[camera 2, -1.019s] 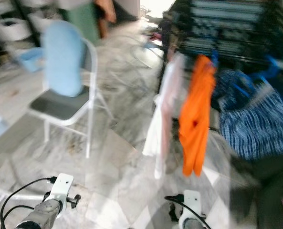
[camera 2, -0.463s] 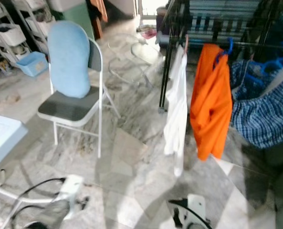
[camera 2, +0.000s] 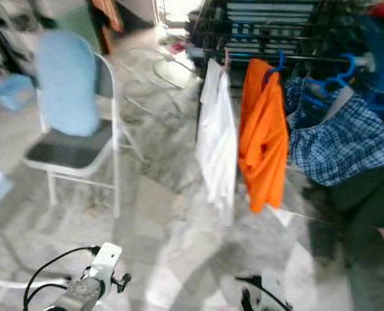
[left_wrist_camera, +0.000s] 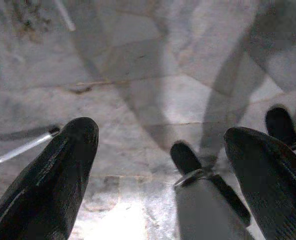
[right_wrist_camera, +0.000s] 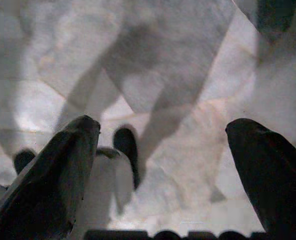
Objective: Hang hanger
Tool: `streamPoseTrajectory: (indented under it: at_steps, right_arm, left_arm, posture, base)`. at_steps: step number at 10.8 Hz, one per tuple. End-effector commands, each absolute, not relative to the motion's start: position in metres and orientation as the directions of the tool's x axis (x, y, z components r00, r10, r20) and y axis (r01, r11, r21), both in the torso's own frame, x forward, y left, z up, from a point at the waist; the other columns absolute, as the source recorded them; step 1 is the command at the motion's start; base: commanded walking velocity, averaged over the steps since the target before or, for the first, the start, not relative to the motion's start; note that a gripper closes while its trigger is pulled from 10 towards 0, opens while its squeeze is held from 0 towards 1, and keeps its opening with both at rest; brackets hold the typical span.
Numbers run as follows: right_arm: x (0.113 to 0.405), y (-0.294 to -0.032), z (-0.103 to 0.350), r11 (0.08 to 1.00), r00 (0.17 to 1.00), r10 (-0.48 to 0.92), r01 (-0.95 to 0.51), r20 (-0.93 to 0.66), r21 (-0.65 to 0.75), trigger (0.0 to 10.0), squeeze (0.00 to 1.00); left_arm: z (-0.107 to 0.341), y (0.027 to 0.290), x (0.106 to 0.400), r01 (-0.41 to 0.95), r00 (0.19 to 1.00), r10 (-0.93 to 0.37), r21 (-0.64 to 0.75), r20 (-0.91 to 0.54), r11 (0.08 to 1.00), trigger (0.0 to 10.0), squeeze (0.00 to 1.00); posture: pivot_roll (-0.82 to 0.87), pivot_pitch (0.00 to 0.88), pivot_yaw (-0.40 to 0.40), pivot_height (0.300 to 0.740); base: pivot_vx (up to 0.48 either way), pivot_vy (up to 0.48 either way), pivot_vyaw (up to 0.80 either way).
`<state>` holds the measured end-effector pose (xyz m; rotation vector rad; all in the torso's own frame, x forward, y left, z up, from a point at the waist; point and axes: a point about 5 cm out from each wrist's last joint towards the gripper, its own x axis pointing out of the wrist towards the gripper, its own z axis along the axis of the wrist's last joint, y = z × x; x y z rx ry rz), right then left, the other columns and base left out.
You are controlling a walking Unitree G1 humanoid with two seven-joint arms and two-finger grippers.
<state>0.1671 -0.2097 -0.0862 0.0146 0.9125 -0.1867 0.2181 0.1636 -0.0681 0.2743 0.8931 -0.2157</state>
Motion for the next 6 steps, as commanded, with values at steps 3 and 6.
streamPoseTrajectory:
  at_steps: [3,6]
  right_arm:
    - [0.167,-0.201,-0.088,0.991,0.588,-0.123,0.114,-0.799,-0.069,10.0,0.00]
    - [0.177,-0.198,-0.084,0.996,0.609,-0.091,0.072,-0.788,-0.060,10.0,0.00]
  left_arm:
    - [-0.072,0.176,0.210,0.214,0.592,-0.011,0.145,-0.806,0.966,10.0,0.00]
    - [-0.073,0.180,0.208,0.136,0.589,0.031,0.137,-0.808,0.981,10.0,0.00]
  posture:
    - [-0.11,0.089,0.050,0.740]
    - [-0.06,0.082,0.005,0.740]
  base:
    - [0.000,0.000,0.00]
    - [0.000,0.000,0.00]
